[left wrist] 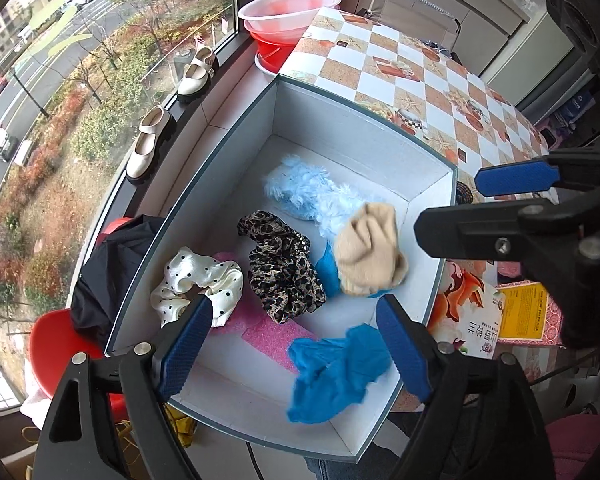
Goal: Organize soft objects
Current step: 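Open both tools to drop the blue knit item and beige hat into the box, then move the left tool to the striped knit beanie while the right tool reaches the pink knit hat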
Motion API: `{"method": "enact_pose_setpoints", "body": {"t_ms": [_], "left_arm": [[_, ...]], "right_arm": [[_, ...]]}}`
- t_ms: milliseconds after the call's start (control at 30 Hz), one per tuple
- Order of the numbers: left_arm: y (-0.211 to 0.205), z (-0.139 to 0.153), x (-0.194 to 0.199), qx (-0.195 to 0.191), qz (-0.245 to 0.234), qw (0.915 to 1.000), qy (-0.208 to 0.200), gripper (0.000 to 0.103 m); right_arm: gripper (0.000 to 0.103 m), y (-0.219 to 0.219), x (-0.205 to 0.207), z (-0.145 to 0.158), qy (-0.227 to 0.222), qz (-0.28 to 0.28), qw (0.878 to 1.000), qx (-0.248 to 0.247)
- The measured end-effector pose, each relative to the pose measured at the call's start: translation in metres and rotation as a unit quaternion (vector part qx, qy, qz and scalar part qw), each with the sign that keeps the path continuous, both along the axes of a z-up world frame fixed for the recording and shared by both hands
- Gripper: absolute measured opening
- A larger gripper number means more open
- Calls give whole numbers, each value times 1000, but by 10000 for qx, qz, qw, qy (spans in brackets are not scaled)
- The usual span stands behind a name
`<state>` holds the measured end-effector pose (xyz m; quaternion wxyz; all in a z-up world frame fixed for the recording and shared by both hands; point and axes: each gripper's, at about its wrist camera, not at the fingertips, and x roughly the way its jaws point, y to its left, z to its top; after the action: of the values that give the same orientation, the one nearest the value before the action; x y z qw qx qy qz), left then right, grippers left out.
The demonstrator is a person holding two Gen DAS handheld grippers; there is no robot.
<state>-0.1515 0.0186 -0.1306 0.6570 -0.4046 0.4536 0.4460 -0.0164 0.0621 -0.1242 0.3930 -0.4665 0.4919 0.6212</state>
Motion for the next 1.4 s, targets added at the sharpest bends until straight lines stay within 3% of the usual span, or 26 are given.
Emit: {"method": "enact_pose_setpoints", "body": {"t_ms": [67,133,233,367,667,900,1067,1300,1400], "left_arm": [[1,4,-4,82,124,9999,-77,103],[3,8,-9,117,238,9992,-282,103],[9,13,-15,24,401,9970,-654,103],[13,23,-12,-94,434,9956,-831,103],[16,51,31,-269,-134,9942,-1032,103],[20,66,81,-330,-785,9923,-898,103],[27,73,116,-242,-1178,9896,-785,103],[33,60,177,-385,-1865,9811,-336,103],[36,46,208,-430,-2200,9745,-6,103]], "right_arm": [[86,1,6,2,-21,-96,10000,6],[103,2,13,4,-65,-246,9997,10],[103,2,25,10,100,-476,9988,-7],[103,0,40,19,250,-730,9970,-29],[103,-16,103,50,402,-1432,9888,-131],[103,-46,183,67,478,-2272,9725,-204],[103,-74,247,63,440,-2988,9529,-285],[103,-105,309,17,445,-3605,9286,-760],[103,-112,322,-12,497,-3654,9235,-1058]]}}
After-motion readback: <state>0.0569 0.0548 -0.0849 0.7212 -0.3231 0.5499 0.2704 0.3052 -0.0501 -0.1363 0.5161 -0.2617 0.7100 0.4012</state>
